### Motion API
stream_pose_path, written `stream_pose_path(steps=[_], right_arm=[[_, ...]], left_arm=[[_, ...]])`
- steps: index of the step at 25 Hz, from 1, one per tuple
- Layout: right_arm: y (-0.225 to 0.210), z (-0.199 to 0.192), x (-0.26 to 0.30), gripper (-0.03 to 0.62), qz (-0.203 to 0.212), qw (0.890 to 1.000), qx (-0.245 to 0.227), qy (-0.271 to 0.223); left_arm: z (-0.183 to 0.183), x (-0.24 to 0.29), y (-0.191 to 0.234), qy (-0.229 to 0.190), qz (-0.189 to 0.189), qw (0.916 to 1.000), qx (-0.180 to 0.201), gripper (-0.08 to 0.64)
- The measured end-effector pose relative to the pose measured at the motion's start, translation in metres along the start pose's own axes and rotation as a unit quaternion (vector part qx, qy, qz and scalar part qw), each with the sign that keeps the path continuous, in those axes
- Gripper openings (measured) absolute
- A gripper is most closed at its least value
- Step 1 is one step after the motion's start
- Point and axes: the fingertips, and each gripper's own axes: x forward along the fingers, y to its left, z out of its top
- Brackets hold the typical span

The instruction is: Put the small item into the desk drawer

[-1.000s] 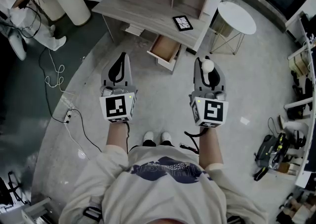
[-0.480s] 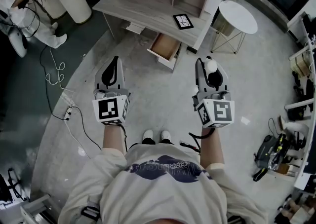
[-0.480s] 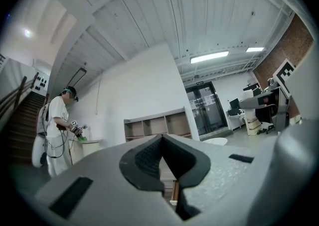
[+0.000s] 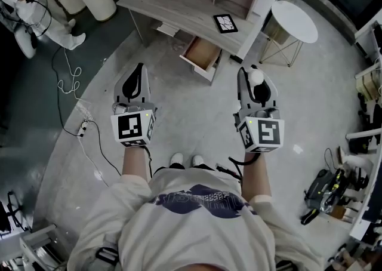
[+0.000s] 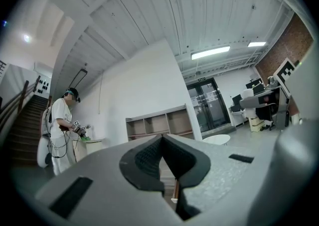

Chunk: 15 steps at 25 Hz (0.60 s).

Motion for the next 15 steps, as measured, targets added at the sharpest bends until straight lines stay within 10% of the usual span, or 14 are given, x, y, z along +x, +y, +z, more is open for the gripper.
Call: stream_pose_path(steps=[15], right_arm=[[-0.023, -0.03, 0.034, 0.11, 0.024, 1.0, 0.014, 0.009]], left_arm=[[-0.019, 0.027, 0.004, 0.018, 0.034, 0.9992, 0.012, 0.008]])
